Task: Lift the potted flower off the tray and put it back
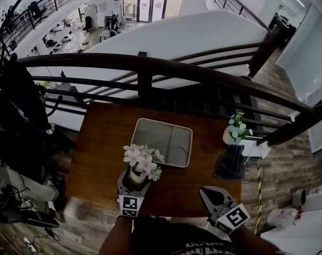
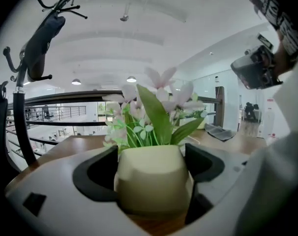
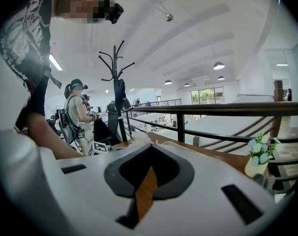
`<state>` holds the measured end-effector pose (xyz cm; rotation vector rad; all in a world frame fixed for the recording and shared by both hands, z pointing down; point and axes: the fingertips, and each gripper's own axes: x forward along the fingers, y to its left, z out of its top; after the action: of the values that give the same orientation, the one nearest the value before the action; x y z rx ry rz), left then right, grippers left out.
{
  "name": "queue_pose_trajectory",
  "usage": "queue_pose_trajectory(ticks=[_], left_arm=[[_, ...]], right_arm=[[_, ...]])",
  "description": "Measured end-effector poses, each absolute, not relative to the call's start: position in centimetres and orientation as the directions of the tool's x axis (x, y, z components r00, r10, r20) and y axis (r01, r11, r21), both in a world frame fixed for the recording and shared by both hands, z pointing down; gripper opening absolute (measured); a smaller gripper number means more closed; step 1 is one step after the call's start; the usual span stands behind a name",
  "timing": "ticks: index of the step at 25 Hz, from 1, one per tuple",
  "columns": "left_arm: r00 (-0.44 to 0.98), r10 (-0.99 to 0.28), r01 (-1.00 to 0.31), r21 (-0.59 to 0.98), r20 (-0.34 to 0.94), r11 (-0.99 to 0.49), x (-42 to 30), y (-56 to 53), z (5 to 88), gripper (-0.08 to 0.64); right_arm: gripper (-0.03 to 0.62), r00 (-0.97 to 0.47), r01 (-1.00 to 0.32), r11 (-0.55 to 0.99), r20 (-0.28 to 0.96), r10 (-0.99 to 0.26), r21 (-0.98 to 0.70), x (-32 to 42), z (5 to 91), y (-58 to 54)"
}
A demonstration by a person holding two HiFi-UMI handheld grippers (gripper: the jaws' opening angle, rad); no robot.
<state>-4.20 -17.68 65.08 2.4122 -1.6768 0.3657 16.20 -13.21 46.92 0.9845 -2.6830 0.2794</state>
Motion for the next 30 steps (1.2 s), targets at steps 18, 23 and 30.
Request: queue_pose_trajectory(ticks=[18,23,30], left_arm=[[0.286,-0.813,-0.941,-0.01,0.506,-0.338,-5.1,-10.1,71.8,0.443],[0.255,-0.8,-0.955,0.014,0.543,-0.295,-7.0,-6.9,71.2,0.443],[0.231,-0.831,-0.971,0.064,0.506,-0.231,-8.5,-2.4,66.5,0.443]], right_arm=[[-0.011,-0.795,-0.583,0.806,0.273,-0.541,-0.101,13.5,45.9,-10.1],[-0.011,-0.815,-0.567,0.812,0.235,-0.53,-0.136,12.4,45.7,-9.8],[-0.011,-0.815,-0.576,0.801,0.192,-0.547,-0.165,11.7,45.2,-10.3]])
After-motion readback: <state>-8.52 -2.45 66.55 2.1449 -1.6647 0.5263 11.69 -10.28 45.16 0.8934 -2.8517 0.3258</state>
